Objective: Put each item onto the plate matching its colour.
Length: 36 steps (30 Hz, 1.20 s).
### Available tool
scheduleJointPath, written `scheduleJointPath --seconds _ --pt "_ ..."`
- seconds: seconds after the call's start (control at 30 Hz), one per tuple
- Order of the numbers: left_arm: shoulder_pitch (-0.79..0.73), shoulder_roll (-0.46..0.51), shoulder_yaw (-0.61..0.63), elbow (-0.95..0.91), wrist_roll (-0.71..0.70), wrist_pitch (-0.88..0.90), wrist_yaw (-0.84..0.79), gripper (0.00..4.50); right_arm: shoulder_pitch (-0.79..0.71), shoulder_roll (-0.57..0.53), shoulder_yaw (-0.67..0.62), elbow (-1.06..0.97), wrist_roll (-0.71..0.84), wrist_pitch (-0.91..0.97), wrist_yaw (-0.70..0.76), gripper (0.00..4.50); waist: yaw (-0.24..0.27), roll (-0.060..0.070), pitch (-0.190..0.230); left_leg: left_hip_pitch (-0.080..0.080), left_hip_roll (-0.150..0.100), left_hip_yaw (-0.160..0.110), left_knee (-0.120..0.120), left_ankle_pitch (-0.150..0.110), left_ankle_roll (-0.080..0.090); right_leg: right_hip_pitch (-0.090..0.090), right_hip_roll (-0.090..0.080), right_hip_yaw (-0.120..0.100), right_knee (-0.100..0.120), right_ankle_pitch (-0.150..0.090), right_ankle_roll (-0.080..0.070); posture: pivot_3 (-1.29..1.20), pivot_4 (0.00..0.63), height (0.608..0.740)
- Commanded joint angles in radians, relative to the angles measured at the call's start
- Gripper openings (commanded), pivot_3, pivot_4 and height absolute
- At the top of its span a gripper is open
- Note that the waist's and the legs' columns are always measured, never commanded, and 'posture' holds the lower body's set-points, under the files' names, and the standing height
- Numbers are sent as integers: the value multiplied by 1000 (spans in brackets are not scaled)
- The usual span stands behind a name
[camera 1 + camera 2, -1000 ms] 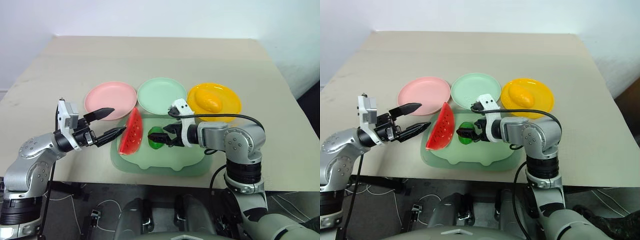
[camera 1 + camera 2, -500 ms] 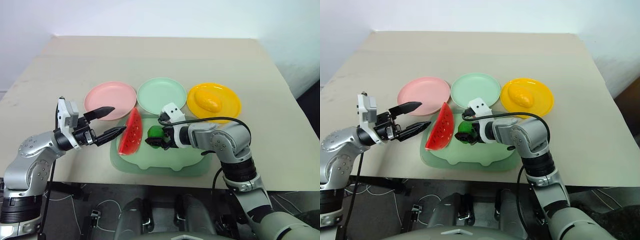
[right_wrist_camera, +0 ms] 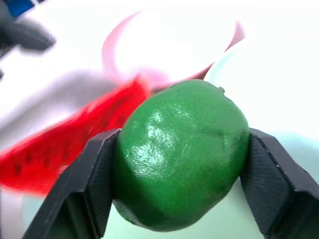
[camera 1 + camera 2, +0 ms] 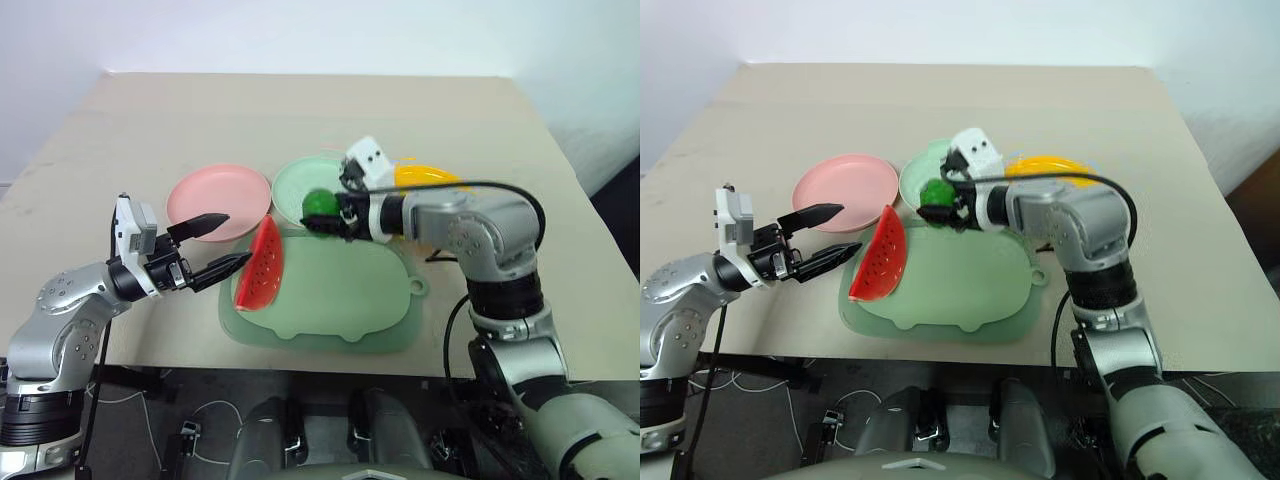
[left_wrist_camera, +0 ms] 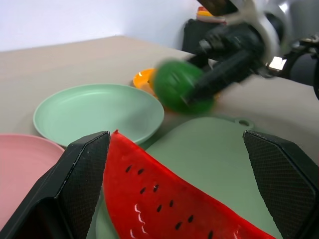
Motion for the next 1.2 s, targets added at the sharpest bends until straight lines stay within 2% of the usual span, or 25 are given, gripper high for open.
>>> scheduleJointPath --seconds 0.03,0.27,0.47,0.5,0.57,0.7,0.8,0.9,1.2 --pt "1 8 36 -27 -11 -5 13 4500 -102 19 38 279 -106 -234 53 3176 -8 0 0 0 0 0 0 0 0 0 0 0 0 0 0 0 150 696" --pt "15 11 35 -36 -9 -5 13 4500 -265 108 64 795 -270 -574 89 3176 -16 0 0 0 0 1 0 2 2 -1 1 0 2 0 1 0 150 696" --pt "17 17 37 -42 -8 -2 13 4500 -344 172 18 1028 -322 -729 70 3176 -24 0 0 0 0 1 0 2 2 0 1 0 3 0 1 0 150 696" --pt "18 17 38 -45 -10 0 14 4500 -348 177 11 1045 -327 -750 73 3920 -25 0 0 0 0 1 0 2 2 0 1 0 3 0 1 0 150 696" --pt "19 18 38 -47 -10 1 13 4500 -352 183 6 1063 -342 -769 83 4484 -25 0 0 0 0 1 0 2 1 0 0 0 3 0 1 0 150 696" --pt "16 18 37 -43 -11 3 12 4500 -349 177 5 1046 -365 -784 114 4484 -30 0 0 0 0 1 0 2 1 0 0 0 3 0 0 0 150 696" --pt "14 19 34 -39 -10 2 6 4500 -333 150 -19 965 -346 -767 152 4484 -35 0 0 0 0 1 0 2 1 -1 0 0 3 0 0 0 150 696" --pt "18 22 34 -43 -10 2 1 4500 -274 94 -36 768 -310 -671 212 4484 -32 0 0 0 0 0 0 2 2 -1 0 0 4 0 0 0 150 696" --pt "33 32 50 -62 -9 2 6 4500 184 -59 -130 -186 -60 -294 248 4484 -18 0 0 2 0 -1 0 1 -1 1 -1 0 4 0 0 0 150 696"
